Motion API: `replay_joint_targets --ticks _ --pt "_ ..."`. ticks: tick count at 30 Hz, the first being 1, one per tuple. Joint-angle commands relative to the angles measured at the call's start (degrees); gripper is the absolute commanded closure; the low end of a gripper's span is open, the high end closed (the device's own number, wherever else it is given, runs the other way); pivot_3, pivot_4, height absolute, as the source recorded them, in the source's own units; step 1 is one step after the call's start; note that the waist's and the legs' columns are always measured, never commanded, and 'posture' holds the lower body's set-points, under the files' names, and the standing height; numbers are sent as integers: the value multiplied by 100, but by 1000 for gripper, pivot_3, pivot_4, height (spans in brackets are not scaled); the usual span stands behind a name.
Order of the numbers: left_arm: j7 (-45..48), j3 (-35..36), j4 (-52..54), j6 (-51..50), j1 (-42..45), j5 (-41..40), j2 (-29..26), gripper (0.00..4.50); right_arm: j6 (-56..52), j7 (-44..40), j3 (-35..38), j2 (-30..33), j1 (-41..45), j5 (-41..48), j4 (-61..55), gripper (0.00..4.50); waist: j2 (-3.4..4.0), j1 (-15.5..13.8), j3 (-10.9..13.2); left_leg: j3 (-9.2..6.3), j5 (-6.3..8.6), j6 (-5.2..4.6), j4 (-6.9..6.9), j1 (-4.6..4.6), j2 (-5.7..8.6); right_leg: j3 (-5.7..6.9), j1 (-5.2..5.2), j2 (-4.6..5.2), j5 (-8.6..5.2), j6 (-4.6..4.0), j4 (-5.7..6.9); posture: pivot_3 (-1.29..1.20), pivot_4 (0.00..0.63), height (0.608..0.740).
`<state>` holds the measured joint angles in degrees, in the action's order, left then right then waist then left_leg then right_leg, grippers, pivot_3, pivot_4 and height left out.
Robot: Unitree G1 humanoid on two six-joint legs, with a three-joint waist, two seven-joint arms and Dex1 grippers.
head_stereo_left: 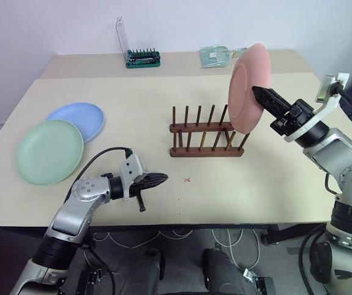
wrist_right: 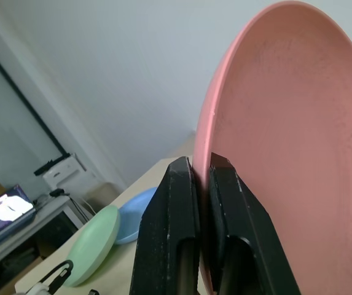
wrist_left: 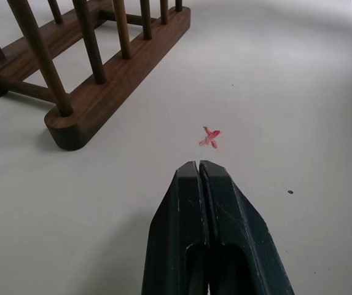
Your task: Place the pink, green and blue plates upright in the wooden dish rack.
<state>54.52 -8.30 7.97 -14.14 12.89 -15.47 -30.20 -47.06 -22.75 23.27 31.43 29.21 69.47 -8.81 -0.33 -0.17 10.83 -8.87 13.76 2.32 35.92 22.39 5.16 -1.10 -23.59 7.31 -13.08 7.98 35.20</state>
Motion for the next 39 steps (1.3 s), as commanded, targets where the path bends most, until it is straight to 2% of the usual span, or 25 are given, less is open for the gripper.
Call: replay_joint_targets --ticks 1,8,12,15,18,22,25,26,27,29,32,36,39 --pt "-20 63 109 163 -19 -33 17 4500 47 9 94 -63 79 123 -63 3480 0 2 0 0 0 0 0 0 0 0 0 0 0 0 0 0 150 740" --pt "-50 99 122 169 -58 -54 18 4500 286 155 61 -42 212 -344 60 27 0 -1 0 0 0 0 0 0 0 0 0 0 0 0 0 0 150 740" --pt "-75 161 133 169 -76 -95 6 4500 736 208 96 91 488 -956 260 27 0 11 0 2 0 0 0 0 1 0 -1 0 0 0 0 0 150 740" --pt "-124 293 166 81 -119 -198 -18 4500 1217 204 -28 349 786 -1749 449 27 0 11 0 3 0 0 -1 0 1 0 -2 0 0 1 0 0 150 740" --pt "-200 571 221 -209 -158 -503 -23 4500 1596 8 -205 592 1135 -2309 436 27 1 34 1 5 0 0 -2 0 1 0 -4 0 0 1 -1 0 150 740" --pt "-847 1407 164 -378 5 -902 151 2591 1775 -839 -1138 1136 1421 -3026 -338 0 3 121 2 4 0 0 -4 3 -2 1 -11 -2 0 2 4 0 150 740" --pt "-1775 2067 4 -538 373 -1041 402 1081 1755 -1285 -1924 1205 1343 -3397 -905 0 -3 121 -1 3 0 0 -5 2 -8 2 -12 -8 0 3 4 0 150 740" --pt "-1919 2166 -12 -579 430 -1071 449 448 1763 -1361 -2032 1203 1324 -3483 -981 0 -4 115 0 0 0 0 -4 1 -9 2 -10 -9 0 3 4 0 150 740" --pt "-1969 2200 -8 -607 449 -1080 472 27 1772 -1401 -2061 1195 1317 -3541 -1001 0 -5 107 0 0 0 1 -1 2 -9 2 -9 -9 0 3 4 0 150 740" --pt "-2581 2476 -190 -478 664 -865 549 27 1894 -1441 -2491 1074 1249 -3914 -1091 0 -5 91 0 1 0 1 0 3 -3 0 -6 -4 1 4 0 0 150 740" --pt "-4500 3537 -817 -812 1385 -827 667 27 2193 -1485 -3299 647 1111 -4543 -1152 0 -37 86 8 -3 -1 3 3 3 1 1 -6 -5 5 9 1 0 150 740" --pt "-6006 4862 -1065 -711 1761 -1273 850 27 2335 -1645 -3412 375 1023 -4750 -1055 0 -52 113 14 -14 1 19 2 7 -9 -5 -17 -21 13 5 0 0 150 740" --pt "-6675 5243 -1089 -923 1659 -1171 775 27 2401 -1735 -3443 269 990 -4862 -967 0 -60 91 9 -10 4 25 3 7 -7 -9 -18 -20 17 9 0 0 150 740"
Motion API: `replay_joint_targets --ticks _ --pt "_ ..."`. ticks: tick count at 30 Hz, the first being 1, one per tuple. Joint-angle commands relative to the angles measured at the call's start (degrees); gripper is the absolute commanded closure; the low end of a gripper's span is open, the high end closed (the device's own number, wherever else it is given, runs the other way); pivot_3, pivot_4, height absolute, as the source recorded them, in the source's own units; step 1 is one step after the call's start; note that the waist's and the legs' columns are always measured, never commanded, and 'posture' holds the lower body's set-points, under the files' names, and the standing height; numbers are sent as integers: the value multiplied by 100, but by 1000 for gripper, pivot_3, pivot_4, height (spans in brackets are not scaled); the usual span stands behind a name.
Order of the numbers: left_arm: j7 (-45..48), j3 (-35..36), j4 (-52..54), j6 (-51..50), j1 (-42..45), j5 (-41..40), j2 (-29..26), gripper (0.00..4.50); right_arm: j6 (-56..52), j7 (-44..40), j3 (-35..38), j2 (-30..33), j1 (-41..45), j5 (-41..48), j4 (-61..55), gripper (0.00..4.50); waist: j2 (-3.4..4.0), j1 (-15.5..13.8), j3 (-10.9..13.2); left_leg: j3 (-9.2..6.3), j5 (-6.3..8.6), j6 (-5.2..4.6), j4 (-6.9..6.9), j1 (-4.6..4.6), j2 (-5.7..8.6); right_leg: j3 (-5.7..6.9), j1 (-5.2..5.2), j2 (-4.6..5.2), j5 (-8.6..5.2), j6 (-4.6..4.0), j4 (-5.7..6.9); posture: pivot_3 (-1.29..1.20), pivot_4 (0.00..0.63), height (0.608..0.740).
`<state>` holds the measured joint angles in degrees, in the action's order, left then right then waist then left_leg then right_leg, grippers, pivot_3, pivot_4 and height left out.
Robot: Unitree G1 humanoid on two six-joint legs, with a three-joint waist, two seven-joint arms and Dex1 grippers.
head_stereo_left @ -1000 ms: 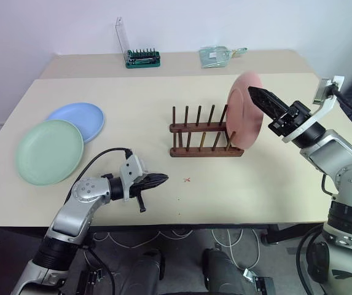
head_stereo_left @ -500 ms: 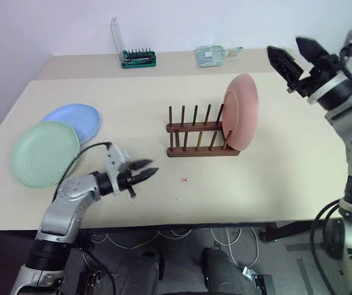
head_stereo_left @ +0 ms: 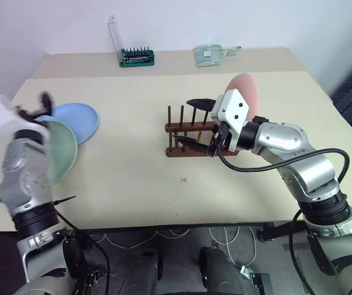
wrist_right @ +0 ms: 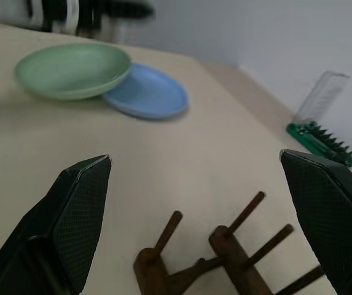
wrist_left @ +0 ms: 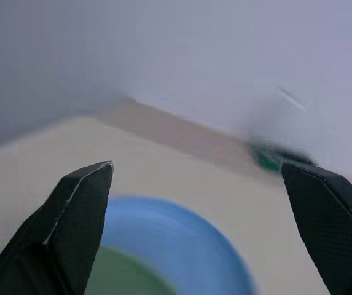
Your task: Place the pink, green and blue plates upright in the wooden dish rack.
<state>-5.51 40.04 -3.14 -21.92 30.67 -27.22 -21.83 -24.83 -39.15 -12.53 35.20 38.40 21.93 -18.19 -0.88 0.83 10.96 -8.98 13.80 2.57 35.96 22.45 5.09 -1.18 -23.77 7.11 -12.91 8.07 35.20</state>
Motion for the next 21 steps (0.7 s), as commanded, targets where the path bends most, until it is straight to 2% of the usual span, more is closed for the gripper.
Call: replay_joint_targets --ticks 1,10,19,21 --pt "-828 471 55 -265 -203 43 -95 27 195 -123 127 -142 61 -139 -9 0 -6 -12 -3 2 0 1 -1 0 0 3 0 -1 0 0 1 0 150 740" --pt "-1890 910 442 -1132 -753 -188 196 27 314 -299 140 -374 33 -362 177 0 -26 -16 -8 -2 1 2 2 -3 -1 6 8 -4 2 -3 1 0 150 740" --pt "-2132 1089 408 -2059 -996 -807 444 27 312 -350 184 -452 -45 -462 157 0 -27 -5 -9 -1 0 4 2 -3 -2 5 6 -7 3 -5 3 0 150 740" --pt "-2105 1092 407 -2039 -1051 -847 451 534 319 -357 191 -460 -67 -485 154 0 -25 -6 -10 -1 0 4 1 -4 -2 4 6 -7 3 -5 4 0 150 740"
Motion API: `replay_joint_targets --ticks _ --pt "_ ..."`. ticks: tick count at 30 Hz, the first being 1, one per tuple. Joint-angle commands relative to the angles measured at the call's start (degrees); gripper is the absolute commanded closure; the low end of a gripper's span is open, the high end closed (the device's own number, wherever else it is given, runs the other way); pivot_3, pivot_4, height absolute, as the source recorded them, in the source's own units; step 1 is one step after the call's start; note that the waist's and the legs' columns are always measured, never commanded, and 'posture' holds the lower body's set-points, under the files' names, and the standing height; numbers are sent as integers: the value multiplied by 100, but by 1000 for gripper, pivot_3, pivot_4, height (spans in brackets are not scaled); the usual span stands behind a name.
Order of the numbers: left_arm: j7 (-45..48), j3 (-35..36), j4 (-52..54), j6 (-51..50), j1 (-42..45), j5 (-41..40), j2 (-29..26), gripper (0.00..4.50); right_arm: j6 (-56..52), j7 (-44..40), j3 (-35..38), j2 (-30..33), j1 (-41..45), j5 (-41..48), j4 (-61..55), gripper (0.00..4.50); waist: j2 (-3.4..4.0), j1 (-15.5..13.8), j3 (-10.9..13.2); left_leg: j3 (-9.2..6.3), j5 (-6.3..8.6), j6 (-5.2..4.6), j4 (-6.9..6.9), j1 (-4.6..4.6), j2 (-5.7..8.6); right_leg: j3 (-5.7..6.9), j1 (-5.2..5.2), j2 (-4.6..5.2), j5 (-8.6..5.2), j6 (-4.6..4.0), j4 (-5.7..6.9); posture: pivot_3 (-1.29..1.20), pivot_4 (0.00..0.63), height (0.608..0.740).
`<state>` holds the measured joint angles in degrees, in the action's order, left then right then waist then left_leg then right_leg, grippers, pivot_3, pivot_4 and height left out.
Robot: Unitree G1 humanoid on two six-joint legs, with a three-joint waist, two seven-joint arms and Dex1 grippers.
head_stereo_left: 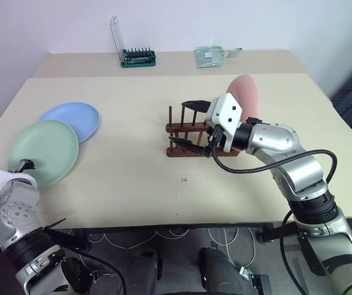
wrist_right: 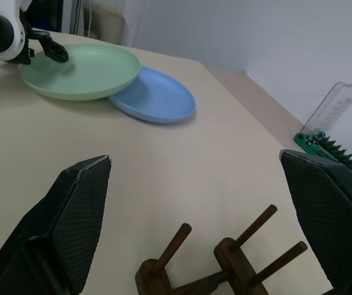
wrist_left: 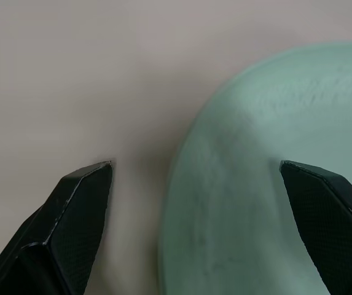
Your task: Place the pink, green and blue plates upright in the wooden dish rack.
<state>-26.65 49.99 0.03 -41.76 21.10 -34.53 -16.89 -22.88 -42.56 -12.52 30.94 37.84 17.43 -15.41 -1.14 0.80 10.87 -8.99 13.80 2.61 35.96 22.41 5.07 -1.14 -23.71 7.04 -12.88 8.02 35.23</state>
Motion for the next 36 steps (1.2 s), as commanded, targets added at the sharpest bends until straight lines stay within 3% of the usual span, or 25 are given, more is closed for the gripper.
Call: replay_joint_targets --ticks 1,8,16,20,24,30,32,36 --pt "19 97 93 -22 -110 -111 -42 803 124 -17 196 -42 -19 -42 -125 0 1 -5 -1 1 0 0 0 -1 0 0 0 0 0 0 0 0 150 740" --pt "85 68 78 135 -151 -134 -32 4410 133 -24 210 -70 -47 -74 -127 0 0 -18 -1 1 -1 1 2 0 0 0 2 0 0 -1 -2 0 150 740" --pt "462 65 127 621 -127 -391 77 4469 144 -52 235 -67 -72 -86 -154 0 0 -18 -1 1 -1 2 1 -1 0 0 3 0 1 -2 -2 0 150 740" --pt "1266 -263 630 1382 -103 -475 143 4469 177 -116 289 -35 -50 -65 -196 0 -2 -16 -1 1 -1 2 1 0 0 0 2 0 1 -2 -3 0 150 740" --pt "1635 -1444 1113 1479 274 301 -385 4469 208 -278 230 -49 83 -89 -124 0 -10 -38 4 0 -1 2 2 2 0 2 4 0 1 -3 -4 0 150 740" --pt "1977 -3212 1122 1216 1319 1395 -1007 4469 1432 -68 -182 11 399 -1393 437 0 -8 -6 2 4 -3 5 -1 2 1 2 4 -1 3 -5 -7 0 150 740" --pt "2040 -3805 1162 1063 1767 1675 -939 4469 1834 85 -298 -81 522 -1771 663 0 -7 19 3 5 -4 6 -3 -1 0 1 1 -2 3 -5 -4 0 150 740" --pt "2021 -4197 1318 723 2231 1743 -572 4469 2381 459 -546 -205 756 -2603 1090 0 -6 41 5 6 -14 24 -7 3 -2 -3 -8 -3 3 -5 -2 0 150 740"
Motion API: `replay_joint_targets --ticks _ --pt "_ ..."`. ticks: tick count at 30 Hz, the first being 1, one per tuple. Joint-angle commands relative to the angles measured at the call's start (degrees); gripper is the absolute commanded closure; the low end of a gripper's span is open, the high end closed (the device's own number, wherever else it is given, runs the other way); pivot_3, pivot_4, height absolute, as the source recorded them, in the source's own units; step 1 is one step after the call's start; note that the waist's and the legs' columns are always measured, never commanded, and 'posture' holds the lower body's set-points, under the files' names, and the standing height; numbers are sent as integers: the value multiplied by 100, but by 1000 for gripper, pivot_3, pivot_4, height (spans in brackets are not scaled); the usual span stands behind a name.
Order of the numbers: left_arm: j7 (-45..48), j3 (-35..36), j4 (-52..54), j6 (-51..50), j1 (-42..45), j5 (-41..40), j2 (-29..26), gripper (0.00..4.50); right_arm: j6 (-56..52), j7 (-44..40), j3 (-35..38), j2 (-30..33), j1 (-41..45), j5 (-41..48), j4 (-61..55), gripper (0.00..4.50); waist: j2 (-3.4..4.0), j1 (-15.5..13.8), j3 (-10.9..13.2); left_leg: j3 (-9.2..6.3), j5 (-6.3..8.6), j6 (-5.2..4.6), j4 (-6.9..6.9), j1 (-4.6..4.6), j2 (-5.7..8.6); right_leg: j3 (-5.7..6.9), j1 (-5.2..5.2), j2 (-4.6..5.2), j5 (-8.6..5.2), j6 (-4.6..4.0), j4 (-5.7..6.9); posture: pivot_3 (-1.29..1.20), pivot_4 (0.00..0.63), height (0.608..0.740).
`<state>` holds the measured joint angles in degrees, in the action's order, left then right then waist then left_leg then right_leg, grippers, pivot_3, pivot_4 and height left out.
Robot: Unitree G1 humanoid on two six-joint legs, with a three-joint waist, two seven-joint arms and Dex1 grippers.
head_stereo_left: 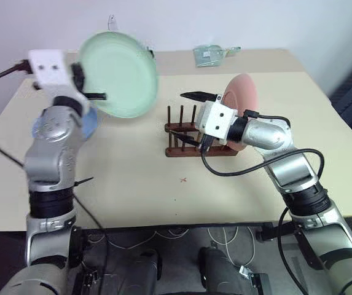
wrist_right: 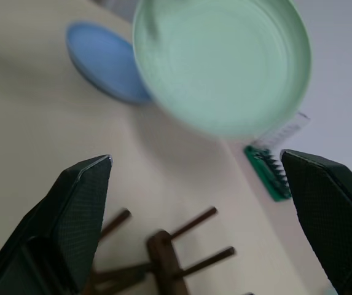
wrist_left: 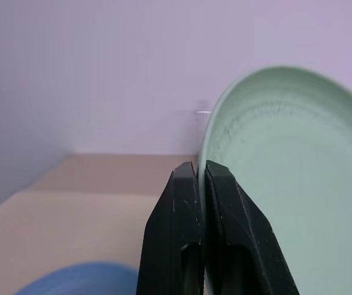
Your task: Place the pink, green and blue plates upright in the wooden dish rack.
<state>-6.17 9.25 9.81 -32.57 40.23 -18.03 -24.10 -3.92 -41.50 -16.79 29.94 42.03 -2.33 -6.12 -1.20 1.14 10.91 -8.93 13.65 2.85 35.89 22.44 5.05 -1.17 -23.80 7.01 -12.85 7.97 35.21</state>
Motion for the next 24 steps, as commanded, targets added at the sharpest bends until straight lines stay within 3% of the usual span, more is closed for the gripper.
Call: replay_joint_targets --ticks 1,15,18,24 --pt "-46 -171 389 -310 408 96 240 4469 580 450 -174 -144 397 -808 278 0 0 6 0 1 -1 2 0 0 0 -2 -3 0 0 0 1 0 150 740" --pt "-86 -260 1453 -1898 976 -73 1036 4469 1212 1110 -461 -700 690 -1950 1258 0 0 -7 1 1 -8 13 1 3 -1 -3 -4 -2 0 0 2 0 150 740" --pt "-49 -246 1527 -1961 931 1 1012 4500 1325 1252 -433 -779 750 -2049 1374 772 1 1 2 0 -9 15 1 3 -2 -4 -5 -5 0 0 4 0 150 740" --pt "-64 -14 1487 -1864 902 63 1069 4500 1500 1511 -399 -800 808 -2278 1490 3874 1 -9 2 0 -9 16 0 3 -2 -5 -6 -6 0 0 3 0 150 740"
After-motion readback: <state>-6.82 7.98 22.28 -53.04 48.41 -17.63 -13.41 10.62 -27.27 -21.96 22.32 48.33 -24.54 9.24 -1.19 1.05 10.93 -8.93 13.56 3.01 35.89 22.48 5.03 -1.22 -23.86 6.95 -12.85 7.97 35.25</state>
